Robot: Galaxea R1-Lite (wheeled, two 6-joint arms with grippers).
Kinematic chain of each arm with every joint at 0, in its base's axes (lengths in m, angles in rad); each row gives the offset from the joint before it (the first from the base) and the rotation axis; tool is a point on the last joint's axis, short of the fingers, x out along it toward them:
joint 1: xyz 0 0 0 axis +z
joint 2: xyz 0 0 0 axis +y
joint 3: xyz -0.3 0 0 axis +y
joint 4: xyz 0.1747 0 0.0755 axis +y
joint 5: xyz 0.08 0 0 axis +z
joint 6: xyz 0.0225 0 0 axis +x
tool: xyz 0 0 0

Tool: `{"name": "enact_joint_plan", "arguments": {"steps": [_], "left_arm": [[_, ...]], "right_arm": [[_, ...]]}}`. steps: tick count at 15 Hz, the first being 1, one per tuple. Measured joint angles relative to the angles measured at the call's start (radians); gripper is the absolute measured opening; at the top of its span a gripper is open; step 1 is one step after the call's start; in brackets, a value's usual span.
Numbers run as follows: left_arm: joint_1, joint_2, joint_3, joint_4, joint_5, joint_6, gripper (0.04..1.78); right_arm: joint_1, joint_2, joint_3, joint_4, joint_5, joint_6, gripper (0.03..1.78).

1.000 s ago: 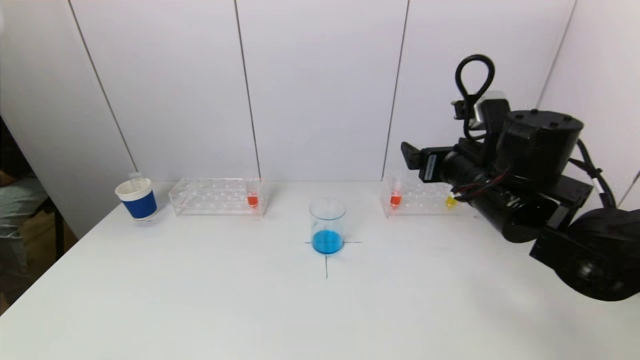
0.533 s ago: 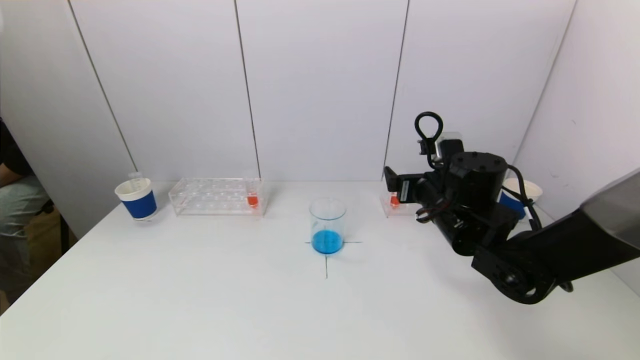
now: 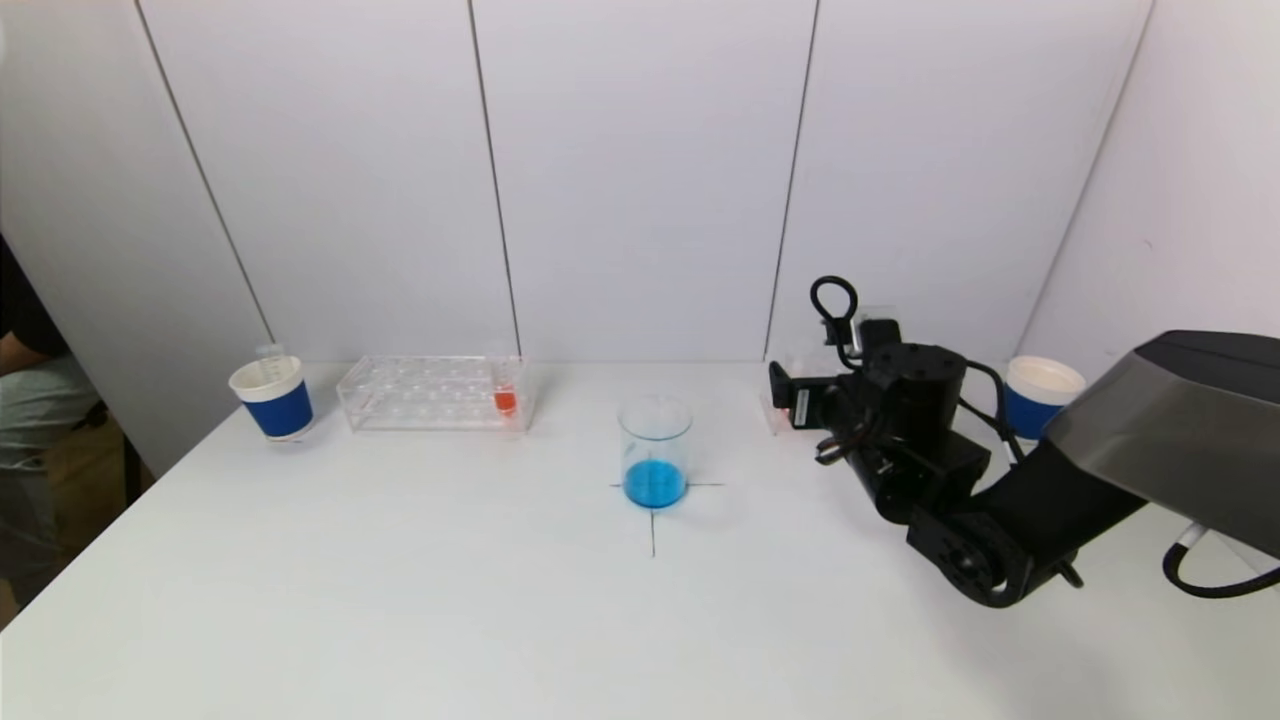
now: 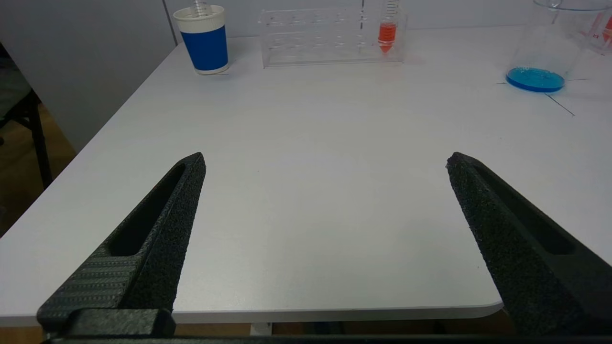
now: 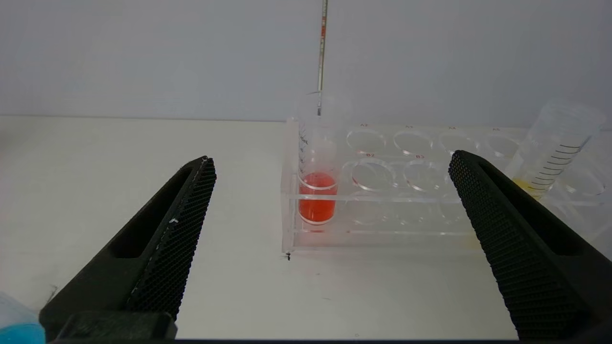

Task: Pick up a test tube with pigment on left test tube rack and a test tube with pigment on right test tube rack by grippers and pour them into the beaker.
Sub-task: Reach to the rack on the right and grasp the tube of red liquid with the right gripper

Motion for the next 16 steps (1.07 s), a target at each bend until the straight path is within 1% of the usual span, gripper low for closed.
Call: {"name": "enact_joint_plan", "arguments": {"steps": [5,16], "left_arm": [[0.000,0.000,0.000,0.000,0.000,-0.001,1.76],[0.000,0.000,0.000,0.000,0.000,0.000,1.76]], "right_arm": [[-0.006,0.071,-0.037,-0.042,-0.002,0.005,1.77],[-0.039,0.164,-0.158,-0.034,-0.001,0.019,1.77]]}}
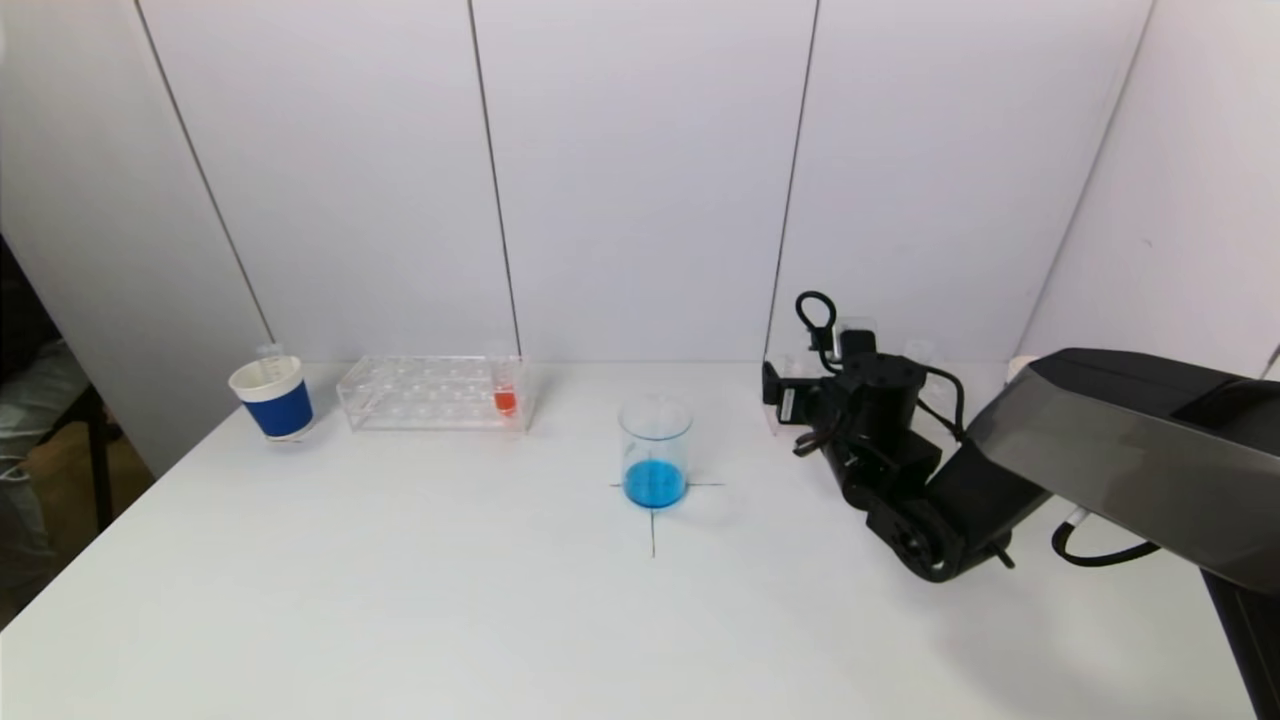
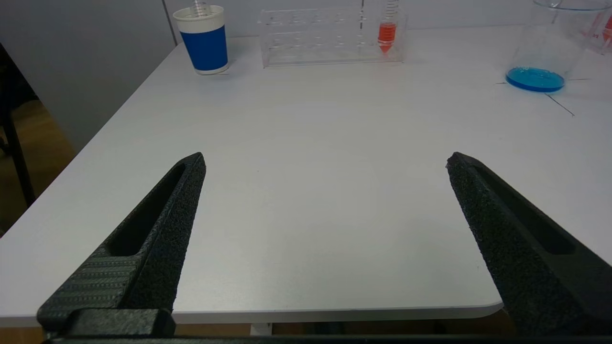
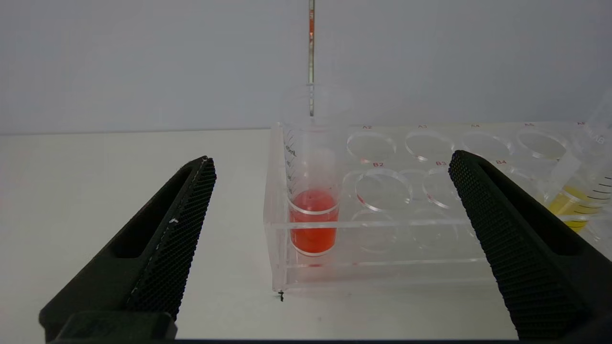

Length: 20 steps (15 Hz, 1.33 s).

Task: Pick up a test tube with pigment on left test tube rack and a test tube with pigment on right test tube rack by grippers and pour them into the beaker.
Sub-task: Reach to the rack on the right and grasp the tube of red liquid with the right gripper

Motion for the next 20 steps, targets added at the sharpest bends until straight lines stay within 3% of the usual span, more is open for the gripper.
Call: {"name": "enact_joint_plan", "arguments": {"steps": [20], "left_arm": [[0.000,0.000,0.000,0.000,0.000,0.000,1.76]], "right_arm": [[-0.012,0.101,-0.166,0.023,0.001,-0.008,1.77]]}}
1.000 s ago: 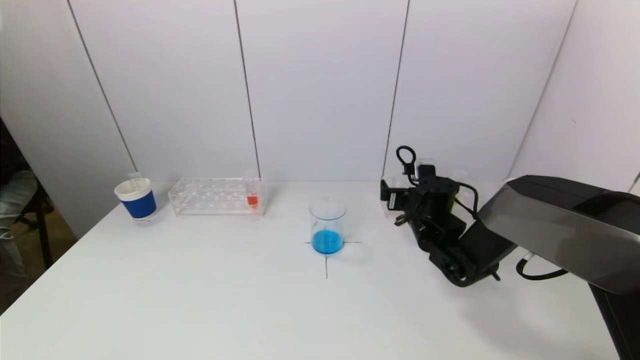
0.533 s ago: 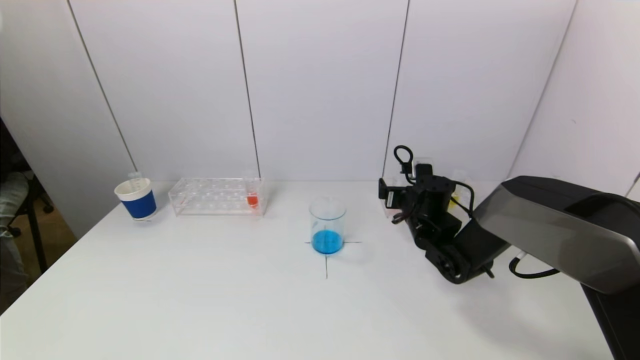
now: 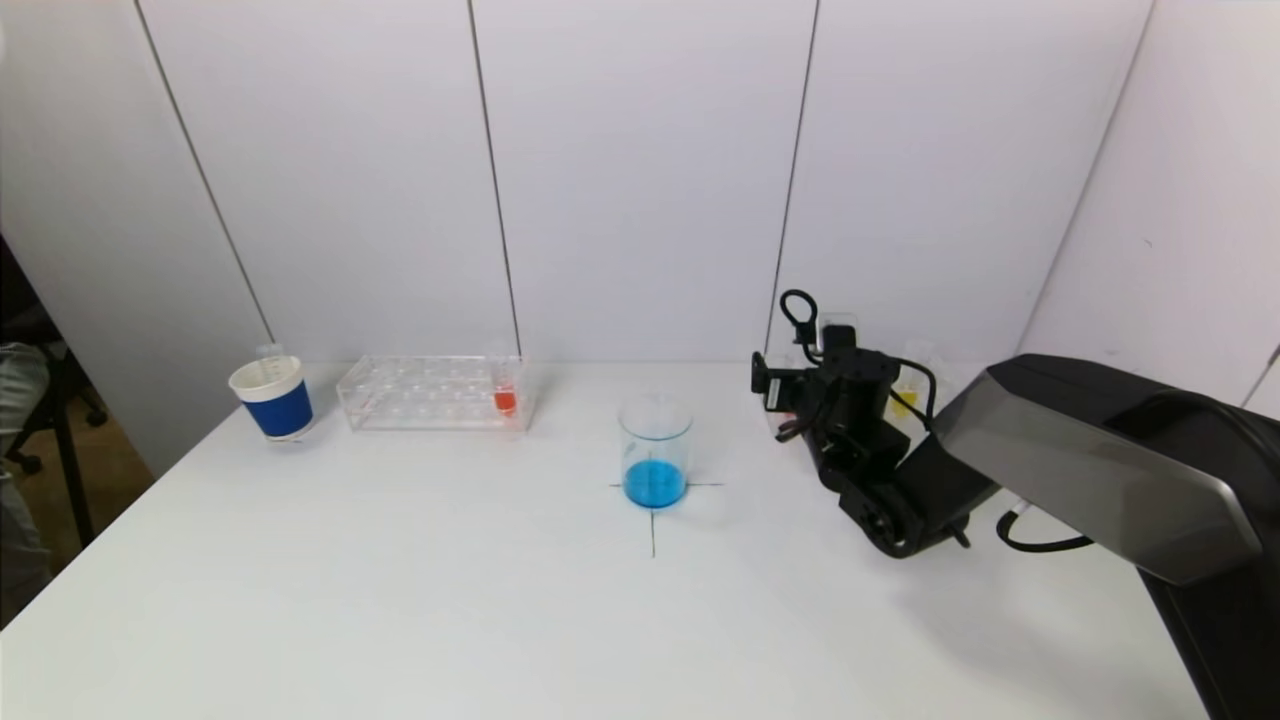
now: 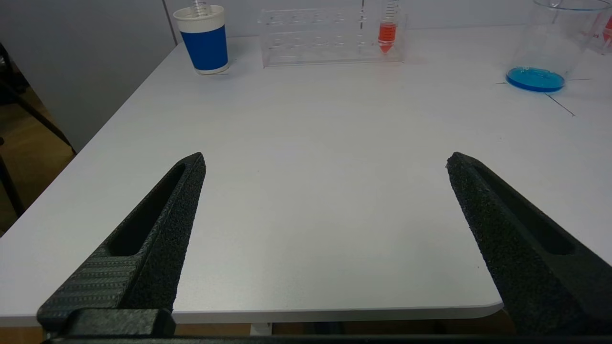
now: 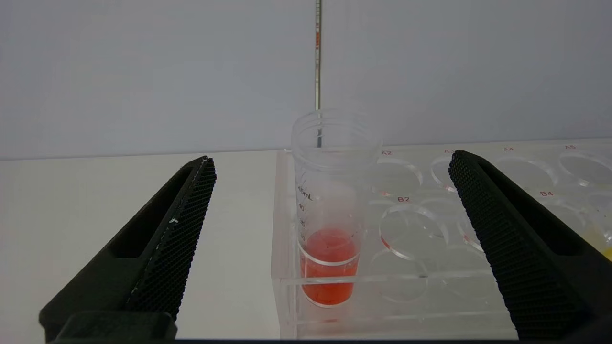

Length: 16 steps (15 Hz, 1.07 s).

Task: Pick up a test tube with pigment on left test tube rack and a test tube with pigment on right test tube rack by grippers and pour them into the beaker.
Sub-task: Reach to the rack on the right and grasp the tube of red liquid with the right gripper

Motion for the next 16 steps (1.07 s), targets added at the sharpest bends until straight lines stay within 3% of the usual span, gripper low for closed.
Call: {"name": "enact_joint_plan", "arguments": {"steps": [16], "left_arm": [[0.000,0.000,0.000,0.000,0.000,0.000,1.76]], "right_arm": [[-0.004,0.059,-0.093,0.016,-0.002,-0.007,1.77]]}}
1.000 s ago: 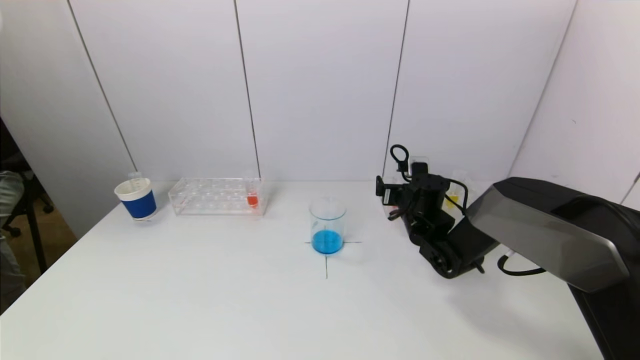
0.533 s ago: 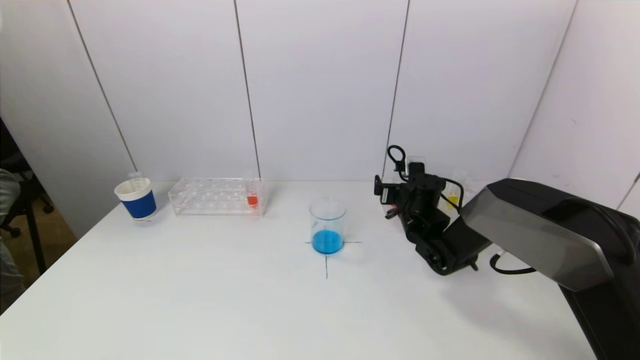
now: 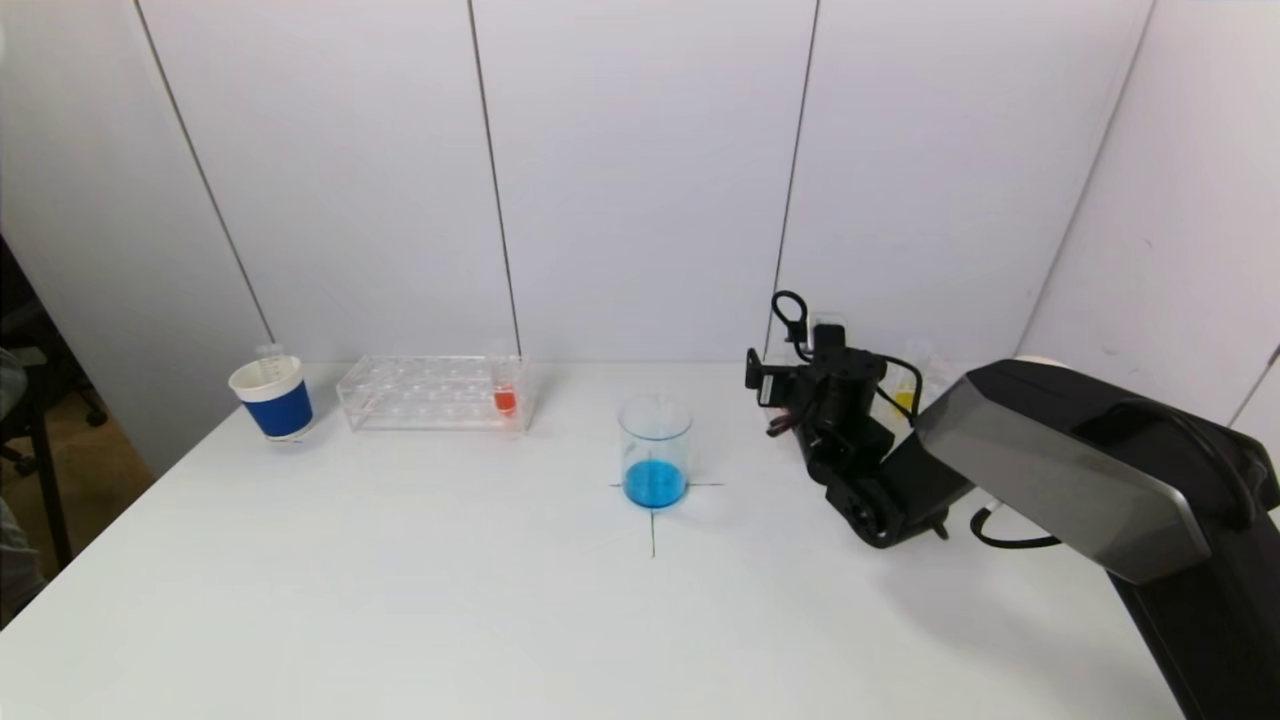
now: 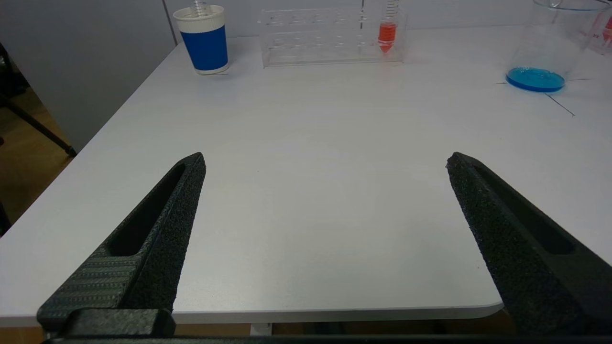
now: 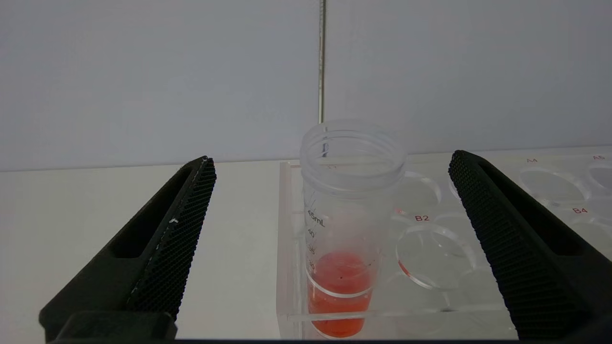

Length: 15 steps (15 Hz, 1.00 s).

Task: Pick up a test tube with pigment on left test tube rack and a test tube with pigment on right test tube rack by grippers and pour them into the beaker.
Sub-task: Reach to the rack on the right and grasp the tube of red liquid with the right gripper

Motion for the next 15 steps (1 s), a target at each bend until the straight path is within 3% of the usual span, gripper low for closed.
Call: {"name": "enact_joint_plan", "arguments": {"steps": [11,15], "left_arm": [[0.000,0.000,0.000,0.000,0.000,0.000,1.76],[0.000,0.000,0.000,0.000,0.000,0.000,1.76]], "right_arm": [[-0.003,0.004,-0.006,0.001,0.000,-0.002,1.76],[-0.004,0.005,-0.007,0.001,-0.001,-0.002,1.46]]}}
